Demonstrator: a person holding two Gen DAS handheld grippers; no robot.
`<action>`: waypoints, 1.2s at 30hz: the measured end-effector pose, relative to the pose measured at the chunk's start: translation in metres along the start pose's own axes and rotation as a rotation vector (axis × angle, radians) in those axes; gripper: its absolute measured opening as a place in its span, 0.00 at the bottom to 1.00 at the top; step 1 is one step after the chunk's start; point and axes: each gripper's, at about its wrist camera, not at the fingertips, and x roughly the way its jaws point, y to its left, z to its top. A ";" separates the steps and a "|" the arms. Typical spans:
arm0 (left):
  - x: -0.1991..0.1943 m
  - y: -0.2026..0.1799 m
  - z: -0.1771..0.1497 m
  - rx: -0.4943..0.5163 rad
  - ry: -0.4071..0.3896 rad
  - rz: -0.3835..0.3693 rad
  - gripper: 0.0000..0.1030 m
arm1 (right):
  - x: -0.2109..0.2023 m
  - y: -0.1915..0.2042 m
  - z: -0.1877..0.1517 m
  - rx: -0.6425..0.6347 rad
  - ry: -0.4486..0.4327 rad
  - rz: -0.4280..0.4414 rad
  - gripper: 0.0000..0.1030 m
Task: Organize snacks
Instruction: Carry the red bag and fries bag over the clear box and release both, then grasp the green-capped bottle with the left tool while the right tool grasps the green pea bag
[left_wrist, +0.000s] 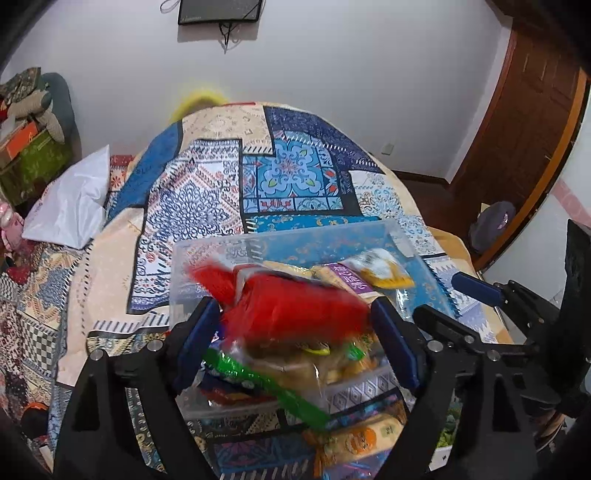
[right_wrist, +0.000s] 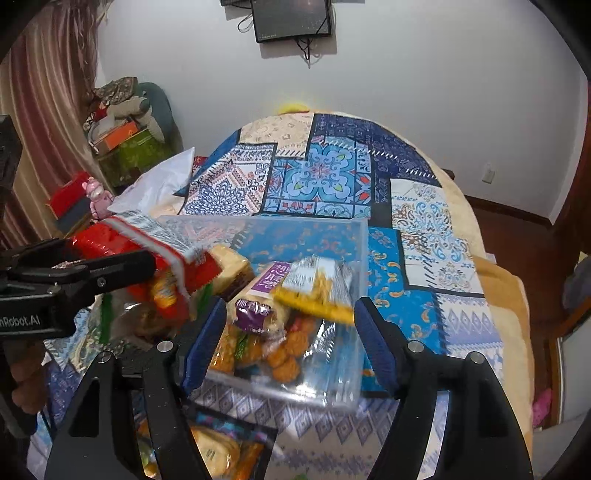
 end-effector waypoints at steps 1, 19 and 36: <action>-0.007 -0.002 -0.001 0.008 -0.010 0.005 0.83 | -0.004 0.000 0.000 0.000 -0.004 -0.002 0.67; -0.068 -0.002 -0.070 0.038 0.030 0.051 0.88 | -0.066 -0.005 -0.053 0.003 0.010 -0.013 0.75; -0.034 -0.005 -0.163 0.042 0.207 0.014 0.88 | -0.029 -0.007 -0.129 0.080 0.195 -0.010 0.75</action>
